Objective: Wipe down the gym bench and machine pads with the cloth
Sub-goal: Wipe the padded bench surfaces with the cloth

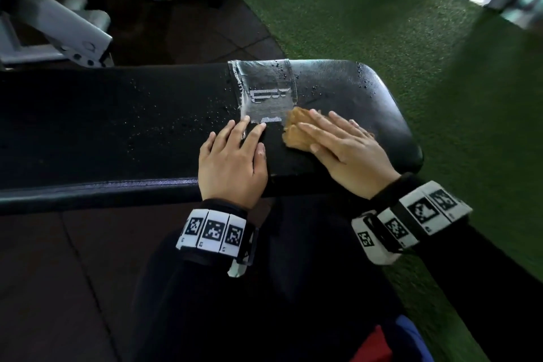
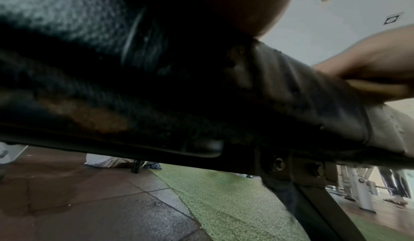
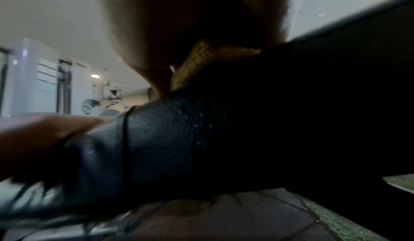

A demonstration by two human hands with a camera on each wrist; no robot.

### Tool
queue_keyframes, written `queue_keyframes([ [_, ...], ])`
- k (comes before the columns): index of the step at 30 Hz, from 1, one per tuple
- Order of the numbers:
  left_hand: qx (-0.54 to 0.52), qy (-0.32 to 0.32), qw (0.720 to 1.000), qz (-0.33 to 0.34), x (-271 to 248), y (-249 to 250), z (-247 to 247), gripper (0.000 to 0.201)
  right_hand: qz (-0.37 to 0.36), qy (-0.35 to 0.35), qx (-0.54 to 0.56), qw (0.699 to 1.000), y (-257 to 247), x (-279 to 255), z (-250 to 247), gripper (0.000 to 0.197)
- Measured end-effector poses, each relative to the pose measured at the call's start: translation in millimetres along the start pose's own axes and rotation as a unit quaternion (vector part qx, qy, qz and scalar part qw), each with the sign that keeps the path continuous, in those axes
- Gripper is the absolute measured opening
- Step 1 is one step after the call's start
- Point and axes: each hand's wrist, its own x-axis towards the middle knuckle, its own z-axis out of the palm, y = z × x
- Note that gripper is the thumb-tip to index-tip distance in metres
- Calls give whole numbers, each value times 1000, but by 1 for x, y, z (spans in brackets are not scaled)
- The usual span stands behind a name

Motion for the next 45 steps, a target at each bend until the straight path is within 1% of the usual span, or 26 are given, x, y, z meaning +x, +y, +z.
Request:
queue_keyframes([
  [2, -3, -8, 1000, 2, -1, -1, -1, 46, -77, 30, 2, 997, 5, -21, -3, 43],
  [4, -1, -14, 1000, 5, 0, -2, -1, 46, -153, 28, -8, 988, 17, -38, -6, 44],
  [6, -2, -18, 1000, 6, 0, -2, -1, 44, -204, 26, -26, 978, 30, -50, -5, 43],
  [7, -3, -20, 1000, 5, 0, -2, 0, 43, -216, 40, -33, 975, 34, -53, -3, 43],
  [10, 1, -26, 1000, 6, 1, -1, 0, 43, -221, 91, -36, 970, 31, -51, 5, 44],
  [14, 10, -31, 999, 12, 2, -2, -1, 43, -226, 117, -60, 965, 16, -42, 16, 46],
  [16, 12, -33, 999, 14, 2, -2, -1, 43, -225, 123, -65, 964, 18, -42, 18, 45],
  [19, 13, -29, 999, 15, 2, -2, -1, 43, -199, 135, -79, 967, 39, -52, 14, 46],
  [24, 14, -22, 1000, 10, 1, 1, 0, 43, -109, 168, -59, 978, 85, -79, 3, 45],
  [27, 16, -19, 1000, 8, 2, 2, 1, 43, -108, 177, -71, 976, 78, -78, 4, 44],
  [29, 19, -18, 1000, 5, 3, 3, 1, 43, -128, 179, -86, 972, 60, -69, 10, 45],
  [32, 21, -21, 1000, 4, 4, 4, 1, 43, -151, 178, -78, 969, 39, -60, 18, 43],
  [35, 24, -28, 999, 11, 6, 2, 0, 44, -134, 171, -70, 974, 43, -62, 18, 42],
  [37, 25, -31, 999, 15, 5, 1, -1, 45, -100, 175, -68, 977, 55, -71, 15, 43],
  [39, 23, -32, 999, 16, 5, 1, -1, 43, -45, 183, -28, 982, 69, -82, 12, 44],
  [41, 16, -33, 999, 13, 5, 1, -2, 47, 15, 178, 62, 982, 79, -89, 10, 48],
  [43, 9, -39, 999, 17, 5, 1, -4, 53, 49, 170, 143, 974, 81, -90, 7, 53],
  [45, 7, -52, 998, 23, 6, -2, -7, 54, 66, 167, 193, 965, 80, -88, 6, 55],
])
